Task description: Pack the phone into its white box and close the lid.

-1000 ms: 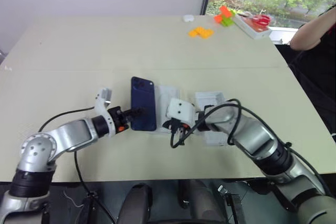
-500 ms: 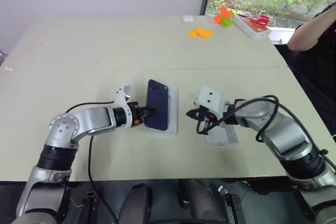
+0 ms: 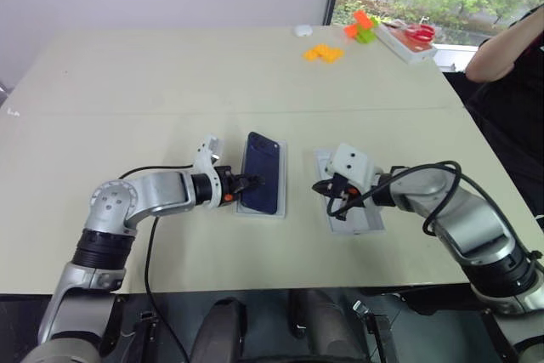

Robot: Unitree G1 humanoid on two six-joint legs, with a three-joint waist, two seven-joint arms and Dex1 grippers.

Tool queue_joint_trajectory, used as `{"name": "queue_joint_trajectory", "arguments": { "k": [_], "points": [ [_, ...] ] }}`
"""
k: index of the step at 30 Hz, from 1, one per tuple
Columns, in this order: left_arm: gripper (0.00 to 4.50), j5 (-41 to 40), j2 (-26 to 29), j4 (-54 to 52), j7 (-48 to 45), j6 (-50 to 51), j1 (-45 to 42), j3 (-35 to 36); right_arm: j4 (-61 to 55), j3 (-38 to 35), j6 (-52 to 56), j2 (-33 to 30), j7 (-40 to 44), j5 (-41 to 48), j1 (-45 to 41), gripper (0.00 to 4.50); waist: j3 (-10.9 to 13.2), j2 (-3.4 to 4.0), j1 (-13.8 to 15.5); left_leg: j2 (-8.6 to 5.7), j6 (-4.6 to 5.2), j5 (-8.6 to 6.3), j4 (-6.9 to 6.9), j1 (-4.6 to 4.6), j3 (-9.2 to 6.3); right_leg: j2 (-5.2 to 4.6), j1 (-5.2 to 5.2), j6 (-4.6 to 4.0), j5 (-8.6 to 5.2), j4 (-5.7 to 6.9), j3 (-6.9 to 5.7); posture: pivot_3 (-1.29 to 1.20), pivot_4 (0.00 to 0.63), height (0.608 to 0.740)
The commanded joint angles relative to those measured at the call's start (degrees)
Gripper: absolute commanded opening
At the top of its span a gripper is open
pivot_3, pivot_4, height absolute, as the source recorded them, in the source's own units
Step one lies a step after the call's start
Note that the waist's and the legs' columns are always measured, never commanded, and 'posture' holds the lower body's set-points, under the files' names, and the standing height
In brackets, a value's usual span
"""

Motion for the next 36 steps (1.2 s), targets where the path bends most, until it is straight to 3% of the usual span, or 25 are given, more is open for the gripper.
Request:
{"name": "queue_joint_trajectory", "arguments": {
  "k": [1, 18, 20, 21, 27, 28, 36],
  "points": [
    [0.02, -1.24, -0.23, -0.87, -0.25, -0.08, -1.06, 0.8, -1.39, -1.9, -1.45, -0.22, 0.27, 1.16, 0.5, 0.0, 0.0, 0.0, 0.01, -0.01, -0.01, 0.0, 0.02, 0.01, 0.01, 0.0, -0.01, 0.0, 0.0, 0.06, 0.0, 0.0, 0.15, 0.74],
    [0.02, 1.82, -1.93, 0.5, -1.73, 0.21, -1.11, 1.29, -4.36, -4.41, -1.69, 1.25, -0.2, 7.52, 3.31, 0.0, 0.0, -0.01, -0.02, -0.01, 0.04, -0.02, 0.63, -0.04, 0.03, 0.04, 0.09, -0.02, -0.01, 0.46, -0.02, 0.0, 0.15, 0.74],
    [0.98, 2.2, -2.05, 0.57, -1.99, 0.3, -1.11, 1.42, -4.23, -4.11, -1.87, 1.29, -0.36, 7.61, 3.27, 0.0, 0.0, -0.01, -0.01, -0.01, 0.04, -0.02, 0.64, -0.04, 0.03, 0.03, 0.09, -0.03, -0.01, 0.46, -0.02, 0.0, 0.15, 0.74],
    [1.19, 2.26, -2.07, 0.44, -2.05, 0.32, -1.07, 1.48, -4.2, -3.98, -1.95, 1.29, -0.38, 7.62, 3.22, 0.0, 0.0, -0.01, -0.01, -0.01, 0.04, -0.02, 0.64, -0.04, 0.02, 0.03, 0.09, -0.03, -0.01, 0.46, -0.02, 0.0, 0.15, 0.74],
    [4.26, 2.76, -0.73, -0.79, -2.84, 1.52, -0.92, 1.32, -4.14, -3.62, -2.06, 1.32, -0.61, 7.79, 2.95, 0.0, -0.01, -0.01, -0.04, -0.01, 0.04, -0.02, 0.65, -0.03, 0.04, 0.03, 0.11, -0.03, -0.01, 0.46, -0.01, 0.0, 0.15, 0.74],
    [4.46, 3.7, 0.77, -1.96, -3.49, 2.64, -0.99, 1.19, -4.06, -3.52, -2.15, 1.31, -0.58, 7.79, 2.79, 0.0, -0.01, -0.01, -0.11, -0.01, 0.04, -0.02, 0.65, -0.02, 0.04, 0.04, 0.11, -0.03, -0.01, 0.46, -0.01, 0.0, 0.15, 0.74],
    [4.46, 7.0, 8.76, -7.71, -9.06, 7.14, -2.37, 1.69, -3.42, -2.99, -2.49, 1.46, -0.37, 7.74, 2.03, 0.0, -0.01, -0.02, -0.14, 0.03, 0.05, -0.03, 0.64, -0.01, 0.07, 0.12, 0.08, -0.03, -0.02, 0.49, 0.0, 0.0, 0.15, 0.74]
  ]
}}
